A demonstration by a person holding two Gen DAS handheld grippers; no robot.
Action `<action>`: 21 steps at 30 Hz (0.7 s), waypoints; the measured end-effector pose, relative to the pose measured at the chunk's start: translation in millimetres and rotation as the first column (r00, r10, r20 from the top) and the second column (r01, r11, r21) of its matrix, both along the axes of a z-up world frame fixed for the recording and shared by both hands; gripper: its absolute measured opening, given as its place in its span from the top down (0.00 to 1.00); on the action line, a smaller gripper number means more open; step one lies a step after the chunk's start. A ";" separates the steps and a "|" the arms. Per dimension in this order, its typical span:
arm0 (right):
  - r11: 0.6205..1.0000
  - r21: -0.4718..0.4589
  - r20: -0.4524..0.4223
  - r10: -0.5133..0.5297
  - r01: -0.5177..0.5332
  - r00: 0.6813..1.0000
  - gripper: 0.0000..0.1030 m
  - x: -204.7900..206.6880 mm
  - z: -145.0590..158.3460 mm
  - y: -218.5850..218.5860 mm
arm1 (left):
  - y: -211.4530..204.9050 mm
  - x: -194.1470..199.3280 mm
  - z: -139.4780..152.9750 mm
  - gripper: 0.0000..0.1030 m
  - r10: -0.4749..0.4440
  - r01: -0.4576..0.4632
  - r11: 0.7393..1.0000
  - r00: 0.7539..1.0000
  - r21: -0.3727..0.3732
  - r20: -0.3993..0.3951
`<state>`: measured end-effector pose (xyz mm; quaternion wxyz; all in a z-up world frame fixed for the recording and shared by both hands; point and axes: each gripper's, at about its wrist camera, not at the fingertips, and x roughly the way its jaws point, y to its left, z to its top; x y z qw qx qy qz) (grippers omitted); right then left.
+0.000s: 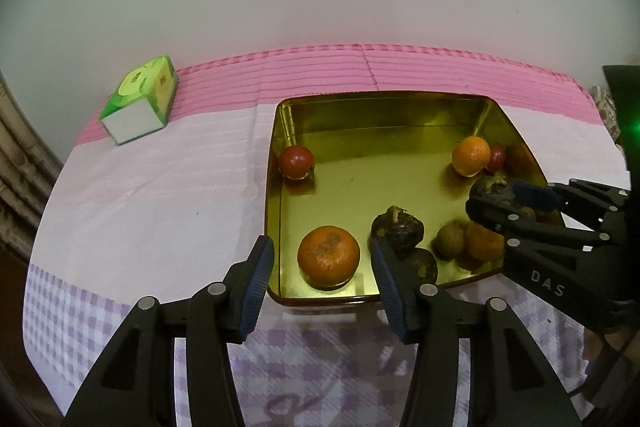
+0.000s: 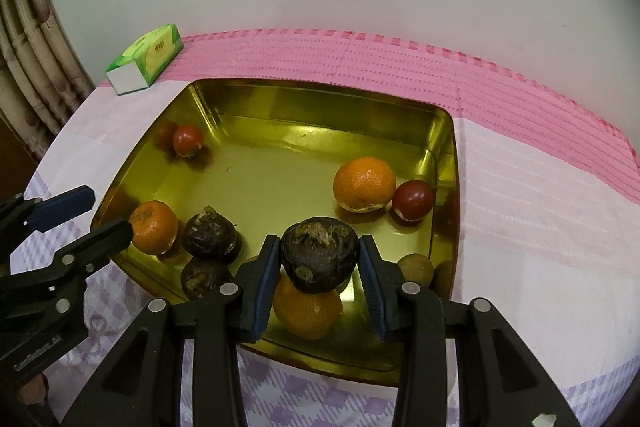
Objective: Organize fruits
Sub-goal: 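Open the left tool to drop the tomato while the right lowers the dark fruit into the tin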
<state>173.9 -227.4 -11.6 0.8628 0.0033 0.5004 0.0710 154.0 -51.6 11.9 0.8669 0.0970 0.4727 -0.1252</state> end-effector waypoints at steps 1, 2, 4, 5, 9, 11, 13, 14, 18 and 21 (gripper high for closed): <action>1.000 0.000 -0.002 0.000 0.000 1.000 0.65 0.0 -0.9 -0.2 | 0.4 -0.4 0.2 0.49 0.001 -0.001 1.000 1.000 0.000 0.001; 1.000 -0.003 -0.005 0.000 0.000 1.000 0.65 0.0 -2.0 0.0 | 1.2 -1.0 0.7 0.49 0.004 -0.004 1.000 1.000 -0.002 0.001; 1.000 -0.006 -0.012 0.000 0.000 1.000 0.65 0.0 -3.9 0.5 | 3.2 -1.8 1.2 0.49 0.013 -0.013 1.000 1.000 -0.005 0.002; 1.000 -0.006 -0.013 -0.001 0.001 1.000 0.64 -0.4 -4.5 0.4 | 4.6 -2.2 1.5 0.49 0.018 -0.018 1.000 1.000 -0.007 0.002; 1.000 -0.004 -0.022 -0.007 0.007 1.000 0.64 -1.7 -6.8 -0.3 | 8.9 -3.2 1.2 0.48 0.029 -0.029 1.000 1.000 -0.007 0.001; 1.000 -0.003 -0.025 -0.008 0.008 1.000 0.63 -1.6 -7.2 0.4 | 11.5 -3.6 1.1 0.48 0.037 -0.037 0.999 0.999 -0.008 0.001; 1.000 -0.001 -0.026 -0.010 0.010 1.000 0.63 -1.5 -7.4 0.5 | 13.4 -4.0 0.5 0.48 0.043 -0.043 0.999 0.999 -0.010 -0.001; 1.000 -0.002 -0.026 -0.008 0.008 1.000 0.63 -0.9 -7.4 0.5 | 13.9 -4.2 0.2 0.48 0.045 -0.045 0.999 0.999 -0.010 -0.001; 1.000 -0.002 -0.025 -0.008 0.008 1.000 0.62 -0.6 -7.3 1.7 | 16.1 -4.7 -2.8 0.48 0.051 -0.051 0.999 0.999 -0.012 -0.012; 1.000 -0.004 -0.012 -0.014 0.014 1.000 0.55 -2.0 -4.0 2.6 | 16.0 -5.9 -4.3 0.48 0.056 -0.056 0.998 0.998 -0.015 -0.019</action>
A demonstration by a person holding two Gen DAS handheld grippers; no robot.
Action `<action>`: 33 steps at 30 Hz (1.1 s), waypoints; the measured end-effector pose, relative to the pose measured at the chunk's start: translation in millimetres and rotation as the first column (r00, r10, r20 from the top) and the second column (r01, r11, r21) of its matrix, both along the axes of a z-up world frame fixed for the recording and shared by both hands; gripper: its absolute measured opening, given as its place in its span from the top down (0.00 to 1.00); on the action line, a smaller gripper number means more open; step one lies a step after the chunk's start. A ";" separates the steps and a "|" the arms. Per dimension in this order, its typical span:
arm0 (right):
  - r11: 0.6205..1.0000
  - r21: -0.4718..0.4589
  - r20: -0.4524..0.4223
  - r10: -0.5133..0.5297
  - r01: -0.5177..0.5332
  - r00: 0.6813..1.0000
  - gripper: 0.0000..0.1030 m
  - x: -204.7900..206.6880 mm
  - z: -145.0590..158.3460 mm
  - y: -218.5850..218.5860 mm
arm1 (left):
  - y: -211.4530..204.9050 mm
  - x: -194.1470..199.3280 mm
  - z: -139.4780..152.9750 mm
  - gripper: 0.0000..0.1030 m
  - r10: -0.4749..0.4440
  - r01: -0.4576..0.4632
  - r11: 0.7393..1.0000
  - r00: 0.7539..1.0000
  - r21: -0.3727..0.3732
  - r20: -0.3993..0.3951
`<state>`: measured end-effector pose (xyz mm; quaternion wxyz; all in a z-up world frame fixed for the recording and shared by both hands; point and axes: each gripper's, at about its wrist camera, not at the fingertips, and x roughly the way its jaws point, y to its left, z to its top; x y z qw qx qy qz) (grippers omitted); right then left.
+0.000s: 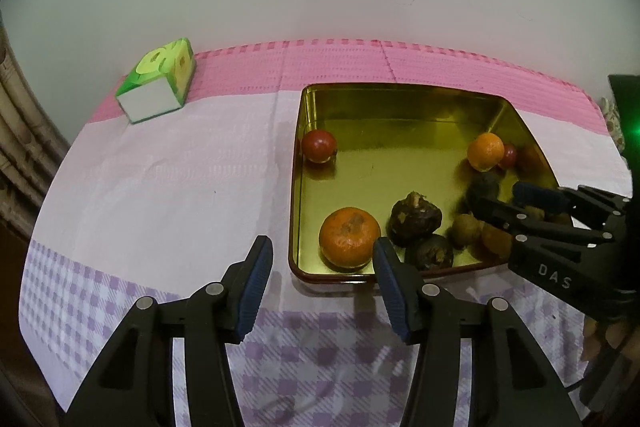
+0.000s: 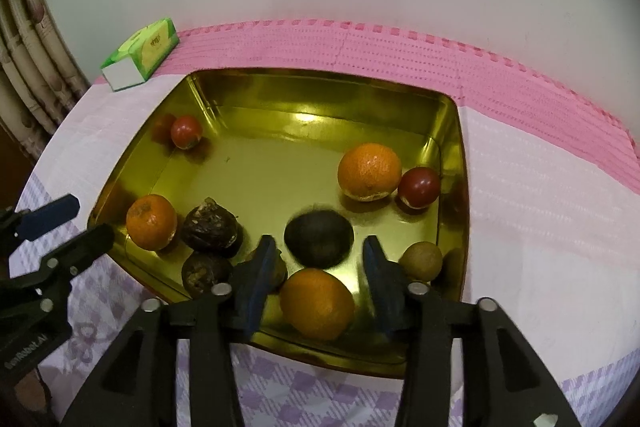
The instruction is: Organize fruits
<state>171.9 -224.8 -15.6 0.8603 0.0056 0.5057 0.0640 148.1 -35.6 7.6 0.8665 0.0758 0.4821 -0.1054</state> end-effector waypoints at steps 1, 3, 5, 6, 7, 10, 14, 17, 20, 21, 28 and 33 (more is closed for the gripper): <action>1.000 0.000 0.002 0.001 -0.001 1.000 0.55 0.3 1.5 0.9 | 0.2 -0.3 -0.1 0.48 0.001 -0.001 1.000 1.000 -0.002 -0.003; 1.000 0.003 0.004 -0.003 0.003 1.000 0.53 -1.4 5.6 1.9 | 0.1 -1.5 0.7 0.48 0.002 -0.002 1.000 1.000 -0.005 -0.003; 1.000 0.009 0.019 -0.016 0.016 1.000 0.41 -5.0 12.0 2.4 | 0.2 -2.3 1.7 0.48 0.002 -0.002 1.000 1.000 -0.006 0.000; 1.000 0.008 0.030 -0.022 0.022 0.999 0.36 -7.7 15.2 2.3 | 0.1 -2.7 2.2 0.48 0.004 -0.004 1.000 1.000 -0.006 0.002; 1.000 0.005 0.042 -0.028 0.028 0.999 0.35 -10.7 18.8 2.1 | 0.3 -3.4 2.6 0.48 0.005 -0.004 1.000 1.000 -0.007 0.002; 0.999 0.006 0.061 -0.048 0.048 0.997 0.27 -20.4 28.1 0.4 | 1.5 -6.5 3.1 0.48 0.007 -0.007 1.000 1.000 -0.008 0.004; 0.998 -0.009 0.074 -0.065 0.066 0.995 0.17 -36.7 34.6 0.4 | 5.4 -12.5 2.4 0.48 0.020 -0.020 1.000 1.000 -0.013 0.001; 0.997 -0.019 0.073 -0.074 0.076 0.995 0.13 -49.9 36.5 1.5 | 7.5 -18.6 1.5 0.48 0.025 -0.025 1.000 1.000 -0.010 0.001; 0.996 -0.023 0.071 -0.085 0.087 0.994 0.11 -61.7 38.7 1.4 | 10.4 -24.9 3.1 0.48 0.033 -0.033 0.999 0.999 -0.015 0.002; 0.996 -0.023 0.072 -0.087 0.089 0.994 0.08 -64.6 39.9 1.0 | 10.9 -27.6 3.8 0.48 0.034 -0.034 0.999 0.999 -0.012 0.006; 0.994 -0.054 0.092 -0.093 0.098 0.991 0.04 -84.7 47.5 2.2 | 8.6 -43.2 9.4 0.48 0.018 -0.018 1.000 0.999 -0.002 0.028; 0.992 -0.069 0.092 -0.098 0.105 0.991 0.03 -90.1 46.6 1.7 | 7.5 -51.8 12.6 0.48 0.015 -0.015 1.000 0.999 -0.005 0.034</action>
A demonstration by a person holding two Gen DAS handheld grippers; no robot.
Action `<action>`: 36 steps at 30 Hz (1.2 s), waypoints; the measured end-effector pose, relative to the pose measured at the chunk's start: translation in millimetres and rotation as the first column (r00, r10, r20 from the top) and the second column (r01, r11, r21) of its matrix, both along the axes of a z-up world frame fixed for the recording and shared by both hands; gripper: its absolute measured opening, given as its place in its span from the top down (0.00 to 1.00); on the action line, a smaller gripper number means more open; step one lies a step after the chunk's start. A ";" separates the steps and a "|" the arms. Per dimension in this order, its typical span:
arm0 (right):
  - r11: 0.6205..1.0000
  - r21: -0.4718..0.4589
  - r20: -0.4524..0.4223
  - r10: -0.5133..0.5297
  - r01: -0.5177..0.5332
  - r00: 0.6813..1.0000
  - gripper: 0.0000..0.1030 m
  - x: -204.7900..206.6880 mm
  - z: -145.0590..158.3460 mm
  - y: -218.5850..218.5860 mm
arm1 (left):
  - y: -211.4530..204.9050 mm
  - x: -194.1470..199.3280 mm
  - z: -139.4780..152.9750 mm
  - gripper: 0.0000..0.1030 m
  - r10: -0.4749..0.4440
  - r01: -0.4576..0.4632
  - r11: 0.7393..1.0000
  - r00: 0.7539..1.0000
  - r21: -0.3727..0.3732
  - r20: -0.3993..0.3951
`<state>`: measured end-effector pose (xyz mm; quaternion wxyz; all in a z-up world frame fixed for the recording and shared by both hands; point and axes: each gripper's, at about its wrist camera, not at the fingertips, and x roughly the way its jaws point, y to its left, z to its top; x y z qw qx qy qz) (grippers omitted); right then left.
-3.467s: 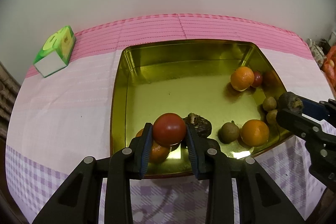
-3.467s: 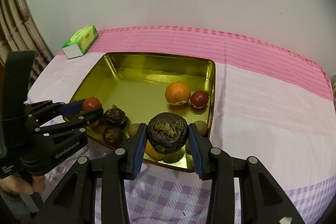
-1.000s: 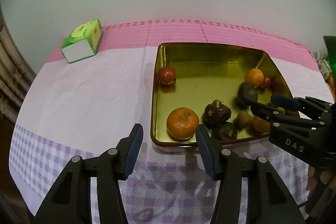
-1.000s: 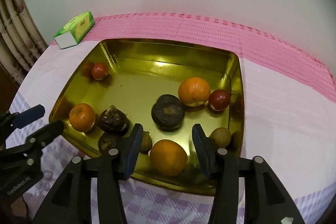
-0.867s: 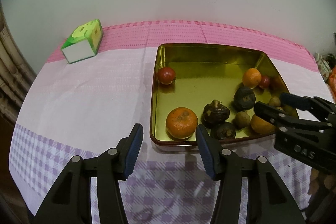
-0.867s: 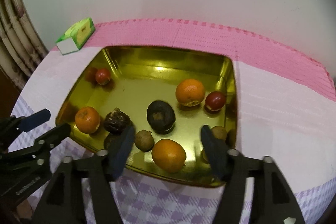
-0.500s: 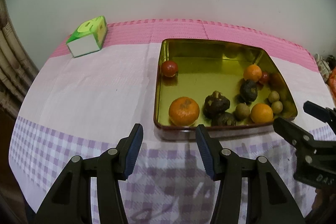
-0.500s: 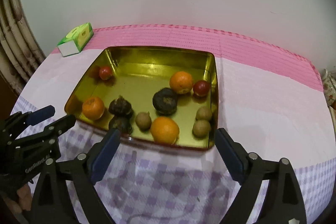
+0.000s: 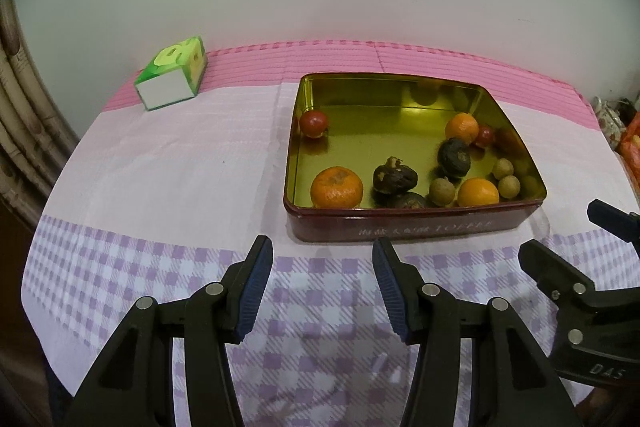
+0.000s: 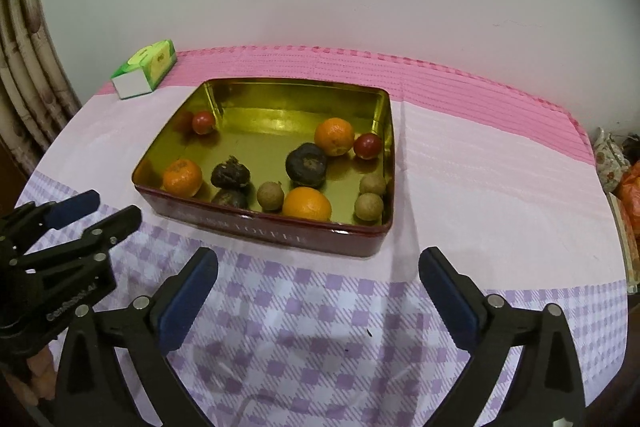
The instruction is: Organize fruits
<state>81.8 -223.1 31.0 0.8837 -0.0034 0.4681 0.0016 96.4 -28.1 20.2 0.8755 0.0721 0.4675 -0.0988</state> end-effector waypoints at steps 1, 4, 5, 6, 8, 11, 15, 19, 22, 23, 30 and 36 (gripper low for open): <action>1.000 0.000 -0.003 -0.002 0.002 1.000 0.03 -1.1 -1.2 -0.9 | -0.4 -0.8 0.2 0.48 -0.002 0.002 1.000 1.000 0.000 0.001; 1.000 0.013 -0.017 -0.012 0.012 1.000 0.03 -4.4 -5.4 -4.7 | -1.3 -3.2 0.2 0.48 -0.002 0.002 1.000 1.000 0.002 -0.001; 1.000 0.017 -0.021 -0.014 0.014 1.000 0.03 -5.0 -6.4 -6.1 | -1.5 -3.4 0.4 0.48 -0.002 0.002 1.000 1.000 0.002 -0.002; 1.000 0.020 -0.023 -0.015 0.016 1.000 0.03 -5.2 -6.7 -7.1 | -2.2 -3.9 0.5 0.48 -0.004 0.004 1.000 1.000 0.004 -0.002; 0.999 0.035 -0.023 -0.020 0.021 1.000 0.03 -5.2 -6.2 -9.1 | -3.0 -4.5 0.6 0.48 -0.003 0.003 1.000 1.000 0.006 -0.002; 0.999 0.041 -0.020 -0.022 0.023 1.000 0.02 -5.5 -5.7 -10.0 | -4.4 -5.4 0.5 0.48 -0.005 0.005 1.000 1.000 0.008 -0.003; 0.999 0.037 -0.026 -0.014 0.015 1.000 0.02 -5.0 -8.4 -8.8 | -5.2 -7.1 -0.7 0.43 -0.007 0.007 1.000 1.000 0.014 -0.005; 0.999 0.040 -0.031 -0.009 0.010 0.999 0.01 -4.9 -10.8 -7.2 | -5.6 -7.7 -1.8 0.43 -0.008 0.008 1.000 1.000 0.015 -0.007; 0.999 0.040 -0.034 -0.006 0.007 0.999 0.01 -4.5 -12.0 -6.1 | -5.8 -7.7 -2.1 0.43 -0.006 0.006 1.000 1.000 0.016 -0.006; 0.999 0.039 -0.036 -0.006 0.008 0.999 0.01 -4.6 -12.4 -5.9 | -5.5 -7.6 -2.3 0.43 -0.005 0.005 1.000 1.000 0.013 -0.007; 0.999 0.040 -0.041 -0.001 0.002 0.999 0.01 -5.1 -14.0 -3.4 | -3.9 -8.1 -2.0 0.43 -0.001 0.001 1.000 1.000 0.010 -0.010; 0.999 0.036 -0.039 0.004 -0.003 0.999 0.01 -6.5 -14.5 -0.3 | -4.8 -8.0 -1.6 0.43 -0.001 0.001 1.000 1.000 0.008 -0.010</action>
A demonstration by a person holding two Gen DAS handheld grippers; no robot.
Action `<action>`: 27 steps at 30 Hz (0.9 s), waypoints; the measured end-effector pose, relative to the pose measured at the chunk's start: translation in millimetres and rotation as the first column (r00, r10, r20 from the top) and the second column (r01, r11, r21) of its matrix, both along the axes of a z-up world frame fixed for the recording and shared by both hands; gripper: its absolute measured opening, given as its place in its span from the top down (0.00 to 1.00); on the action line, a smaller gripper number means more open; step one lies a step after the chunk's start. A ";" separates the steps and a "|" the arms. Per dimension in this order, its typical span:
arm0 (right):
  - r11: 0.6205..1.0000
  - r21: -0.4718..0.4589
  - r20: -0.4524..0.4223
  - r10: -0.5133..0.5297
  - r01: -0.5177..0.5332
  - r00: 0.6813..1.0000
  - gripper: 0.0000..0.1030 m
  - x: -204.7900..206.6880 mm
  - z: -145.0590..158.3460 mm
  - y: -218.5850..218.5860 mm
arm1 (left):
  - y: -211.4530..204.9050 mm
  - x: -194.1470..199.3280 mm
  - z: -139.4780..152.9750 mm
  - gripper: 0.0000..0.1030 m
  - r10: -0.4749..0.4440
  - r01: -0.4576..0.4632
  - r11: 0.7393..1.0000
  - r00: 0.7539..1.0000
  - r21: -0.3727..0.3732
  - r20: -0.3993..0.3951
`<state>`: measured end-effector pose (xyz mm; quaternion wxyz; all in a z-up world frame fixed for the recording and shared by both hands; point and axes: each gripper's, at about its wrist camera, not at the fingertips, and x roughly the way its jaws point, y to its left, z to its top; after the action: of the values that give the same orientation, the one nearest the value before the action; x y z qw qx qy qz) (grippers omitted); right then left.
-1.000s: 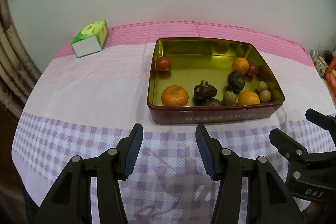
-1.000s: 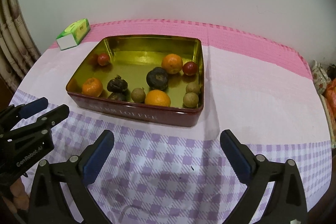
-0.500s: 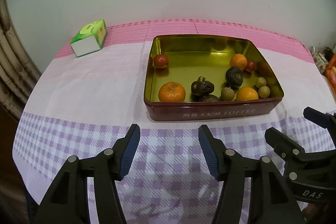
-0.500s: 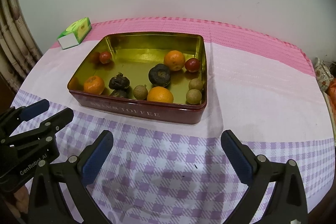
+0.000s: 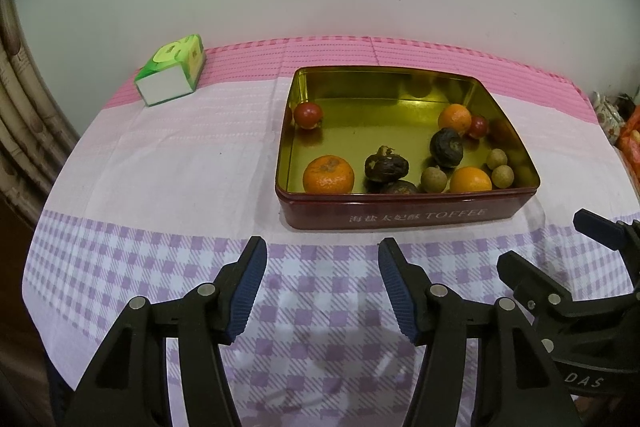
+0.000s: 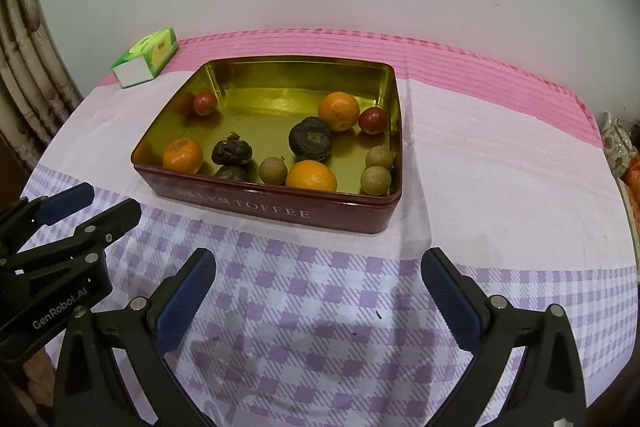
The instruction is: Organize fruits
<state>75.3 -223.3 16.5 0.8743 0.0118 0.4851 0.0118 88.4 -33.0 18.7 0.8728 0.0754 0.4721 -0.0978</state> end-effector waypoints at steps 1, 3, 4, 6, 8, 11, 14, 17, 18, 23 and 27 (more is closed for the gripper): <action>1.000 0.002 0.000 0.001 -0.001 1.000 0.01 -0.1 0.0 0.3 | 0.0 0.0 0.0 0.43 0.001 -0.001 1.000 1.000 0.002 0.000; 1.000 0.001 -0.005 0.005 -0.005 1.000 0.01 -0.1 -0.7 1.6 | -0.1 -0.5 0.4 0.43 0.001 -0.001 1.000 1.000 0.000 0.000; 1.000 0.001 -0.005 0.007 -0.007 1.000 0.01 -0.1 -0.8 2.2 | 0.0 -0.5 0.4 0.43 0.002 -0.002 1.000 1.000 0.000 0.000; 1.000 0.001 -0.006 0.010 -0.010 1.000 0.01 0.0 -1.2 3.0 | -0.1 -0.5 0.2 0.43 0.001 -0.001 1.000 1.000 0.001 0.000; 1.000 0.001 -0.008 0.013 -0.013 1.000 0.01 -0.1 -1.6 3.6 | 0.0 -0.4 0.2 0.43 0.002 -0.002 1.000 1.000 0.001 0.000; 1.000 0.001 -0.009 0.016 -0.016 1.000 0.01 0.2 -2.1 3.9 | 0.1 -0.3 0.1 0.43 0.001 -0.001 1.000 1.000 0.001 0.000; 1.000 0.004 -0.009 0.014 -0.014 1.000 0.01 0.2 -1.8 4.1 | 0.2 0.0 -0.2 0.43 0.002 -0.002 1.000 1.000 0.001 0.000; 1.000 0.007 -0.009 0.016 -0.016 1.000 0.01 0.0 -2.6 4.2 | 0.4 0.2 -0.5 0.43 0.001 -0.001 1.000 1.000 0.001 -0.002; 1.000 0.006 -0.010 0.016 -0.016 1.000 0.01 0.1 -2.6 4.2 | 0.3 -0.1 -0.4 0.43 0.002 -0.002 1.000 1.000 0.001 -0.003; 1.000 0.011 -0.012 0.017 -0.017 1.000 0.01 -0.3 -3.1 4.2 | -0.1 -0.3 -0.7 0.43 0.002 -0.002 1.000 1.000 0.001 -0.005; 1.000 0.013 -0.015 0.017 -0.017 1.000 0.01 -0.3 -3.9 3.8 | 0.9 -1.1 -1.4 0.43 0.002 -0.002 1.000 1.000 0.001 -0.010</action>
<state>75.0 -219.5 12.6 0.8704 0.0133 0.4917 0.0221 87.2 -32.0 17.3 0.8705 0.0748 0.4766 -0.0973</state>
